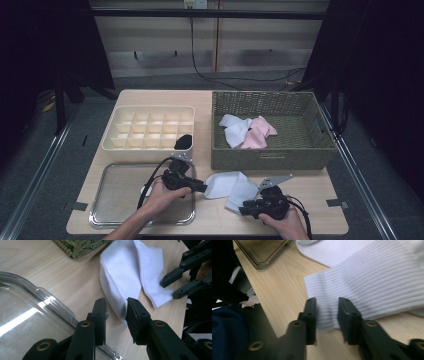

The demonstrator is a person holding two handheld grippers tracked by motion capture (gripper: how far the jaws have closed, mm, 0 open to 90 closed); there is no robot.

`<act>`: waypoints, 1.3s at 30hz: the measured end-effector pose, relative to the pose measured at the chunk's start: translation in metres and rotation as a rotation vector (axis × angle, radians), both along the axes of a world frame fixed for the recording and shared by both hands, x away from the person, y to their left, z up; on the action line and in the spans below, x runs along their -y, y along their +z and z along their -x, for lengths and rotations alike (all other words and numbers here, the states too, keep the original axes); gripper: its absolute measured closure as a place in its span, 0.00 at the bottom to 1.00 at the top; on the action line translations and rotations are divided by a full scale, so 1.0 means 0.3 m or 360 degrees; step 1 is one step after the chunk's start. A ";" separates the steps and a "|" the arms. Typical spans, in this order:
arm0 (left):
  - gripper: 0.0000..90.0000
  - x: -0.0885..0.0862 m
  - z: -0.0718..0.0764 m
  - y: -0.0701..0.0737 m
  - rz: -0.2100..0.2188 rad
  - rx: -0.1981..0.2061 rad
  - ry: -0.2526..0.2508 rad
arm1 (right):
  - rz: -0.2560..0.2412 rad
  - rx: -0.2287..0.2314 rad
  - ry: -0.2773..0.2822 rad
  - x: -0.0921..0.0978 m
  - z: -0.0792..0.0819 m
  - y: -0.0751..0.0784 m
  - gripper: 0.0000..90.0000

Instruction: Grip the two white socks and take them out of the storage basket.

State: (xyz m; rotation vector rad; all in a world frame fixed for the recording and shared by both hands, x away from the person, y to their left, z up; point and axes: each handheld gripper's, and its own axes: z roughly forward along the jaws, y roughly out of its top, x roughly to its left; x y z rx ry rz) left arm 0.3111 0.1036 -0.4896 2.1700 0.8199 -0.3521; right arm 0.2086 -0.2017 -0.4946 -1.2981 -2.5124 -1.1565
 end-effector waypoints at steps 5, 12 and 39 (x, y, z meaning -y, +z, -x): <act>0.77 0.001 0.000 -0.001 0.0000 -0.0001 0.0006 | -0.0003 -0.0030 -0.0037 0.003 -0.003 -0.004 0.95; 0.78 0.004 0.002 -0.002 -0.0002 -0.0008 0.0003 | -0.0232 -0.0079 -0.0086 0.027 0.005 0.027 0.96; 0.96 -0.022 0.069 0.034 0.0011 -0.0085 -0.0188 | -0.0480 0.0091 -0.0681 0.326 0.087 0.184 0.96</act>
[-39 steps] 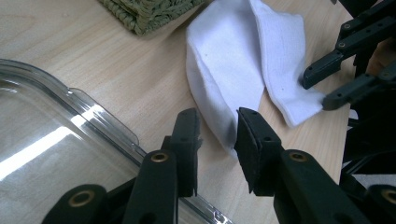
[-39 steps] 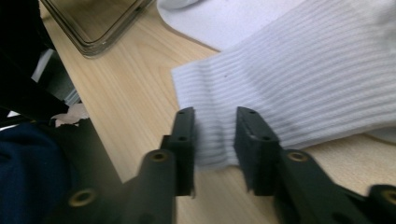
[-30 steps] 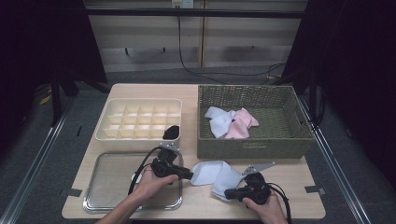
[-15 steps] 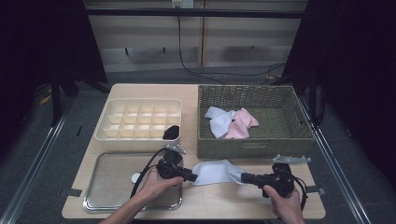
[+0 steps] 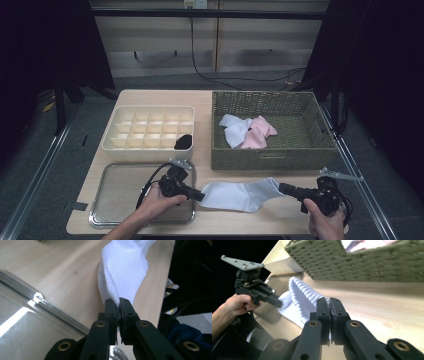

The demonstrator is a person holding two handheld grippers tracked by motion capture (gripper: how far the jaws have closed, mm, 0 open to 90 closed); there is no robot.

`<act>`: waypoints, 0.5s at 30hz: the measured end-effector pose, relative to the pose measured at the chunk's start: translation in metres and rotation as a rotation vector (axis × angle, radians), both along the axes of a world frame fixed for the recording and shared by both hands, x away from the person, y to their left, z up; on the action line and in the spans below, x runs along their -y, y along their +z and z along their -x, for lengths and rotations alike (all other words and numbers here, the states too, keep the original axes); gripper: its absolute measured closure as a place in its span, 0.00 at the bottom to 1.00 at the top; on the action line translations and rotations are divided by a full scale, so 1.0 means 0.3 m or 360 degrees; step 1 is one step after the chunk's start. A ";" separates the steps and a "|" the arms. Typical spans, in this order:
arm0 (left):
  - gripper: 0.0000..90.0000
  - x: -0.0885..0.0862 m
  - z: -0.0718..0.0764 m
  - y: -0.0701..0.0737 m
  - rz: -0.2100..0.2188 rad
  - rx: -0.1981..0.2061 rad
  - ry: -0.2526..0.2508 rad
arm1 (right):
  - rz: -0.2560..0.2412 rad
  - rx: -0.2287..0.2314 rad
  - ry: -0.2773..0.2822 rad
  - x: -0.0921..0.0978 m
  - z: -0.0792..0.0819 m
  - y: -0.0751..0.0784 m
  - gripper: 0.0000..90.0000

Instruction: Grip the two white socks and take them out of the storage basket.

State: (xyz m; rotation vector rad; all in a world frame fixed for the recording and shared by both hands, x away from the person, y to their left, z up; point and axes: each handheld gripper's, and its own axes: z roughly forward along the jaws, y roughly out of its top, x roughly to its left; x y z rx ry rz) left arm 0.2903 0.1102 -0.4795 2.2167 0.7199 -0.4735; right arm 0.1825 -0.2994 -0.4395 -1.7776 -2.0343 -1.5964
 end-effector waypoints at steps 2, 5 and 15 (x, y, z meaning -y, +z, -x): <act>0.95 0.006 -0.007 -0.004 -0.0001 0.0002 0.0024 | -0.0004 -0.0010 -0.0026 0.016 0.006 -0.018 0.96; 0.94 0.024 -0.019 -0.018 -0.0026 0.0007 0.0045 | -0.0006 -0.0057 -0.0090 0.045 -0.001 -0.063 0.96; 0.86 0.028 -0.046 -0.035 -0.0031 0.0020 0.0092 | 0.0082 -0.0119 -0.0180 0.088 -0.031 -0.136 0.92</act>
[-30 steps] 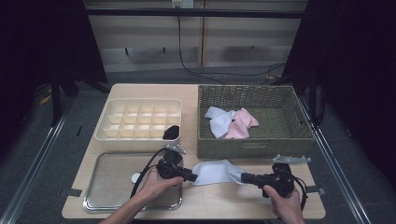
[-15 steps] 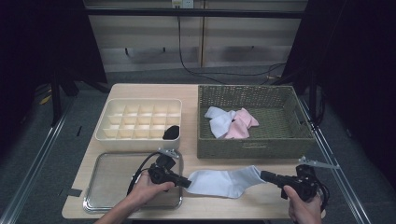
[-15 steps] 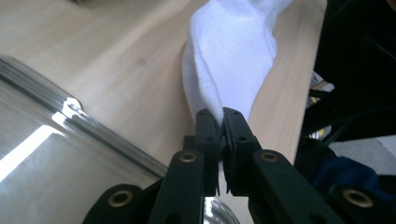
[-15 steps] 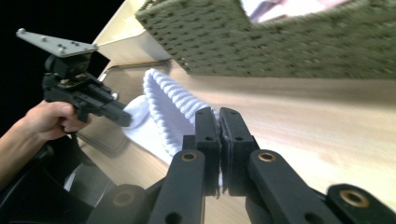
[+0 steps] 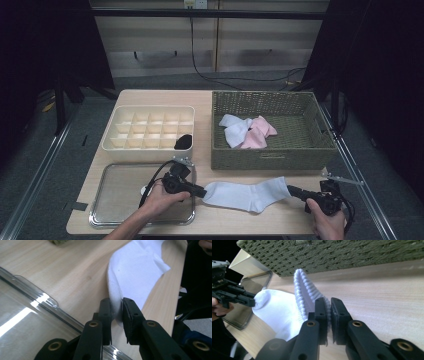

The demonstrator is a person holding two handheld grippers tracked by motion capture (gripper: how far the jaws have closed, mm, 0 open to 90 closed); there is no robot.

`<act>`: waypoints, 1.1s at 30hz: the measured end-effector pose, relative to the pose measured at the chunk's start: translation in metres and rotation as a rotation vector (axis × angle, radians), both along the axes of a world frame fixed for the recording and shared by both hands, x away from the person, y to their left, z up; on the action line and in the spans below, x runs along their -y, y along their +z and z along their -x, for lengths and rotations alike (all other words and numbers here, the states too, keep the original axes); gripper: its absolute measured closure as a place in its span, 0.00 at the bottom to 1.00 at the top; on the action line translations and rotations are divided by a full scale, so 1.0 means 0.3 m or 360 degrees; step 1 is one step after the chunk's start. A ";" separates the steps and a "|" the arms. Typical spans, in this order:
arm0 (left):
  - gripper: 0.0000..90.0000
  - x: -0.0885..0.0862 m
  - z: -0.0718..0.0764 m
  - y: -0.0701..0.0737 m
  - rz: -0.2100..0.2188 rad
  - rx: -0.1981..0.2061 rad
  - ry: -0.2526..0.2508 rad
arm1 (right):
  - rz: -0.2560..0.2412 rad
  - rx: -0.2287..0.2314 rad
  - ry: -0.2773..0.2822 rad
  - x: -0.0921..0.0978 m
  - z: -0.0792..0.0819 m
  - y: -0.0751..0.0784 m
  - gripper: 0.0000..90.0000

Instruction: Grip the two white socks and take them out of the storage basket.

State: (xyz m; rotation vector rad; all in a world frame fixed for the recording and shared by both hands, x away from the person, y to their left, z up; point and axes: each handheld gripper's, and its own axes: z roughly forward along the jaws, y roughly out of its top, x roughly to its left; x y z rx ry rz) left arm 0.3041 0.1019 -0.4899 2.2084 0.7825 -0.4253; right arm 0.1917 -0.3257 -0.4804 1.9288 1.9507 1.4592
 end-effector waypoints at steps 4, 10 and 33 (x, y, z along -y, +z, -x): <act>0.87 -0.008 -0.011 0.001 0.0007 0.0014 0.0026 | 0.0004 0.0054 -0.0017 0.015 0.000 0.017 0.85; 0.85 -0.021 -0.019 0.002 -0.0008 0.0016 0.0049 | 0.0014 0.0046 -0.0021 0.020 -0.006 0.024 0.82; 0.82 0.018 -0.010 -0.014 -0.0031 0.0041 0.0028 | 0.0299 -0.0136 0.0037 -0.020 -0.062 -0.059 0.83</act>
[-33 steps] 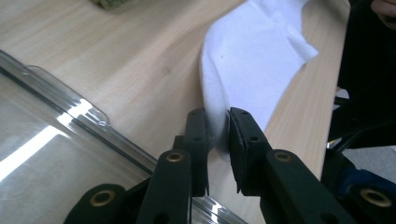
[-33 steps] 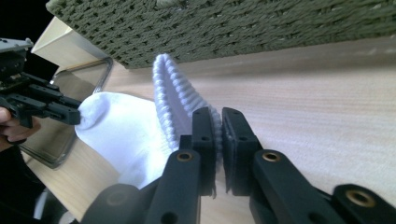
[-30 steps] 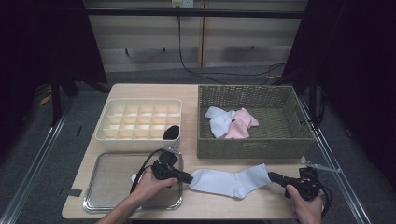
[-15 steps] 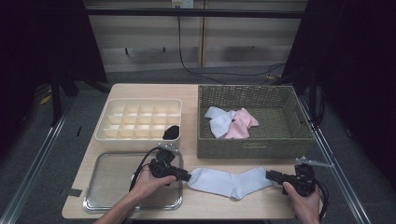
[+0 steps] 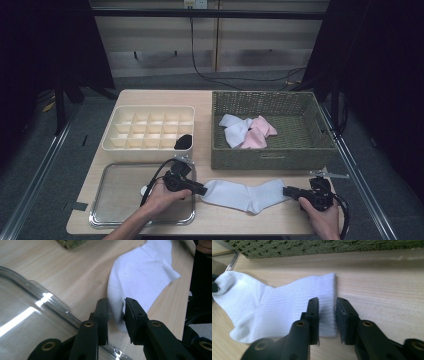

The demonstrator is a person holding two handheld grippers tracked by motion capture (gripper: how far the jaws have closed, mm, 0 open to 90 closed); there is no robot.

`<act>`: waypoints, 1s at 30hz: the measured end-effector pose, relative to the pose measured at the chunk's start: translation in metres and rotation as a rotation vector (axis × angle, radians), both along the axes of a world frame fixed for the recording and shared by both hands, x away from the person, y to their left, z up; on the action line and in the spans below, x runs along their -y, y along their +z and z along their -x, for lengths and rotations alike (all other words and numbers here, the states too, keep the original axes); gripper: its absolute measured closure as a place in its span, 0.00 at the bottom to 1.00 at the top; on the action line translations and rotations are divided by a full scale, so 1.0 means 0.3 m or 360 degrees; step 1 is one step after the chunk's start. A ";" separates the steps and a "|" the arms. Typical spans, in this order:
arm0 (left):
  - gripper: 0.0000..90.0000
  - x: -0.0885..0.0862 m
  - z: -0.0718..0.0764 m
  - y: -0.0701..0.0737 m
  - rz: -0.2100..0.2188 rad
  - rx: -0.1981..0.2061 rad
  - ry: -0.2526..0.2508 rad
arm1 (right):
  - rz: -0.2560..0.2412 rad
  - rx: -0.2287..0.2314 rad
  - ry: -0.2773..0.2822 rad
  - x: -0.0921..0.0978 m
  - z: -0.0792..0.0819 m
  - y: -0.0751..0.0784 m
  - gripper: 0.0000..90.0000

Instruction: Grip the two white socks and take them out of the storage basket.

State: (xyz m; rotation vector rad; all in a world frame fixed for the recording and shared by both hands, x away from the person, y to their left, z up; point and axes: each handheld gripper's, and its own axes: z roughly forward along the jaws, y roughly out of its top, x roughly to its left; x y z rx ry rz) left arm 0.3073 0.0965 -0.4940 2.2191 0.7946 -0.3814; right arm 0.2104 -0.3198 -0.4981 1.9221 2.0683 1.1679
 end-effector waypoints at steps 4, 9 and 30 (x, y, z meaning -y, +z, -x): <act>0.87 0.013 0.007 0.000 -0.0008 -0.0011 -0.0029 | -0.0030 0.0008 0.0021 0.004 0.004 0.003 0.95; 0.87 0.018 0.012 0.005 0.0008 -0.0024 -0.0050 | -0.0046 0.0004 0.0053 0.013 0.016 0.010 0.97; 0.78 -0.002 0.013 0.017 0.0056 -0.0025 0.0002 | -0.0076 0.0121 -0.0042 0.058 0.019 0.046 0.76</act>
